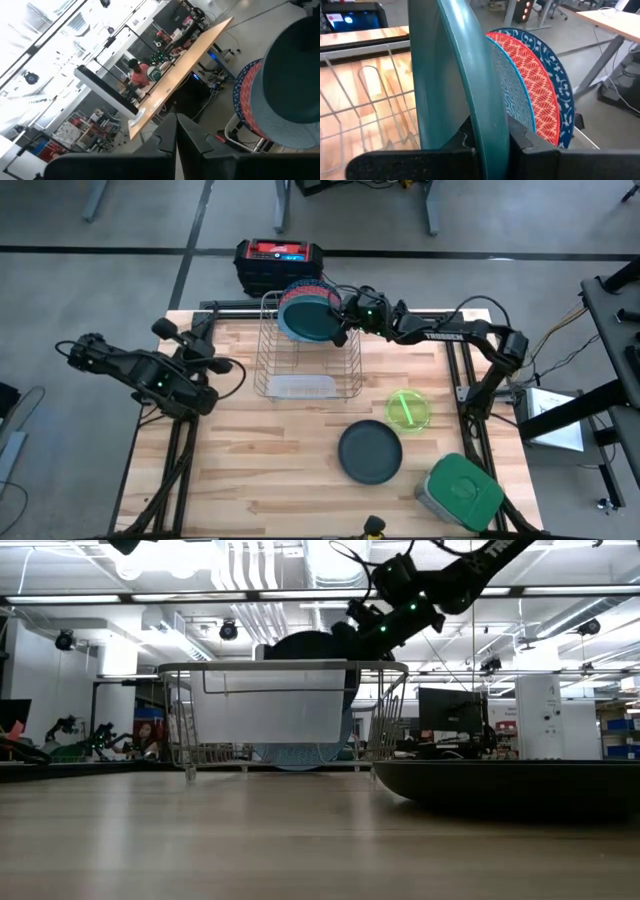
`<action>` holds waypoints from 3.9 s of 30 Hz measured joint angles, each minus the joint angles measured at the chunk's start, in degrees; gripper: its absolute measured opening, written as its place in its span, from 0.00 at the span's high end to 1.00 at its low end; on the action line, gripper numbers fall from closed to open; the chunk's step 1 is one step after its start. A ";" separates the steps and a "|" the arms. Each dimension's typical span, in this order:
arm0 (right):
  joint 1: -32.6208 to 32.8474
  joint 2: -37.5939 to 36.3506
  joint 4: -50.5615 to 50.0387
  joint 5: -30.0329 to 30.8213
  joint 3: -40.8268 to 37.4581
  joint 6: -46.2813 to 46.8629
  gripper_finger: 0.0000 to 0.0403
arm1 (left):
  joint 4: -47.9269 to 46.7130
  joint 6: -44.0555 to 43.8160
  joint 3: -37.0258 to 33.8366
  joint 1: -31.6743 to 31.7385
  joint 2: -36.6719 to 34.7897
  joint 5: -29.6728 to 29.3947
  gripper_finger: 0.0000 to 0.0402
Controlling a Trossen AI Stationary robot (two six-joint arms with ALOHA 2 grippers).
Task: Sort dishes
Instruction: Put the dark green plate into the dish rack
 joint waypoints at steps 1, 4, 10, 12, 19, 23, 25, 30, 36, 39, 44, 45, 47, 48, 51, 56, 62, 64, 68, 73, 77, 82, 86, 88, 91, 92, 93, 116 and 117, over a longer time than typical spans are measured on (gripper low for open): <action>0.00 0.65 0.02 0.00 0.44 -0.27 0.95 | 0.02 0.63 -0.02 0.00 -0.19 0.00 1.00; 0.01 2.93 0.36 0.55 1.70 -1.05 0.95 | 0.01 1.66 -0.02 0.00 -0.61 0.00 1.00; 0.13 5.68 0.42 -0.14 3.80 -2.79 0.95 | 0.02 1.71 -0.09 0.00 -0.64 0.59 1.00; 0.17 5.88 0.27 -0.25 3.85 -2.85 0.95 | 0.02 1.69 -0.11 0.00 -0.51 0.59 1.00; 0.20 6.01 -1.09 -1.87 3.85 -1.77 0.83 | 0.05 1.51 -0.13 0.00 0.20 0.61 1.00; 0.13 6.10 -1.41 -1.82 4.09 -1.66 0.77 | 0.09 1.47 -0.15 0.00 0.56 0.61 1.00; 0.13 6.10 -2.53 -1.86 4.28 -1.66 0.75 | 0.18 1.47 -0.15 0.00 0.68 0.63 1.00; 0.15 6.08 -3.54 -2.03 4.29 -1.08 0.72 | 0.28 1.42 -0.17 0.00 0.66 0.66 1.00; 0.13 6.08 -4.26 -2.03 5.30 -0.94 0.65 | 0.44 0.40 -0.17 0.00 0.56 0.66 1.00; 0.13 6.03 -6.83 -2.03 6.99 -1.04 0.60 | 0.44 0.33 -0.17 0.00 0.56 0.66 1.00; 0.15 5.99 -12.44 -2.03 10.39 -1.86 0.53 | 0.47 -0.10 -0.17 0.00 0.56 0.66 1.00; 0.15 5.99 -13.49 -2.04 10.95 -2.30 0.51 | 0.51 -0.14 -0.17 0.00 0.56 0.66 1.00; 0.15 5.99 -15.17 -2.05 12.00 -2.61 0.48 | 0.61 -0.22 -0.17 0.00 0.58 0.67 1.00; 0.15 5.99 -15.94 -2.05 12.55 -2.82 0.47 | 0.61 -0.28 -0.17 0.00 0.58 0.68 1.00; 0.15 5.97 -17.24 -2.05 13.93 -4.42 0.42 | 0.66 -0.32 -0.17 0.00 0.58 1.09 1.00; 0.13 5.97 -18.48 -2.08 16.10 -6.09 0.37 | 0.66 -0.53 -0.17 0.00 0.58 2.23 1.00; 0.13 5.95 -20.80 -2.12 18.68 -7.30 0.32 | 0.66 -0.96 -0.17 0.00 0.57 2.65 1.00; 0.13 5.93 -21.35 -2.12 19.21 -7.68 0.31 | 0.65 -0.96 -0.17 0.00 0.56 2.69 1.00; 0.13 5.93 -21.46 -2.14 19.89 -8.46 0.29 | 0.63 -0.97 -0.17 -0.01 0.54 2.71 1.00; 0.13 5.93 -21.46 -2.19 20.69 -9.67 0.26 | 0.63 -0.98 -0.17 -0.01 0.52 2.73 1.00; 0.13 5.92 -21.46 -2.19 21.24 -10.30 0.25 | 0.63 -1.18 -0.17 0.00 0.52 2.73 1.00; 0.13 5.91 -20.84 -2.25 21.47 -11.16 0.24 | 0.63 -1.18 -0.17 -0.02 0.52 2.73 1.00; 0.15 6.12 -19.41 -2.71 21.50 -11.47 0.24 | 0.63 -1.20 -0.17 -0.01 0.52 2.73 1.00; 0.24 6.53 -18.76 -2.78 21.53 -11.64 0.24 | 0.63 -1.29 -0.17 -0.01 0.52 2.73 1.00; 0.24 6.86 -18.84 -2.78 21.53 -12.01 0.23 | 0.64 -1.61 -0.17 -0.01 0.52 2.73 1.00; 0.24 6.86 -18.86 -2.77 21.53 -12.28 0.23 | 0.65 -1.63 -0.17 -0.02 0.52 2.75 1.00; 0.24 6.76 -18.88 -2.75 21.53 -12.49 0.23 | 0.66 -1.63 -0.17 -0.02 0.52 2.77 1.00; -1.82 7.37 -34.68 -3.48 19.65 -8.14 0.50 | 0.66 -1.83 -0.17 0.00 0.49 3.82 1.00; -1.95 7.37 -35.47 -3.46 19.65 -7.81 0.51 | 0.66 -1.83 -0.17 -0.02 0.49 3.84 1.00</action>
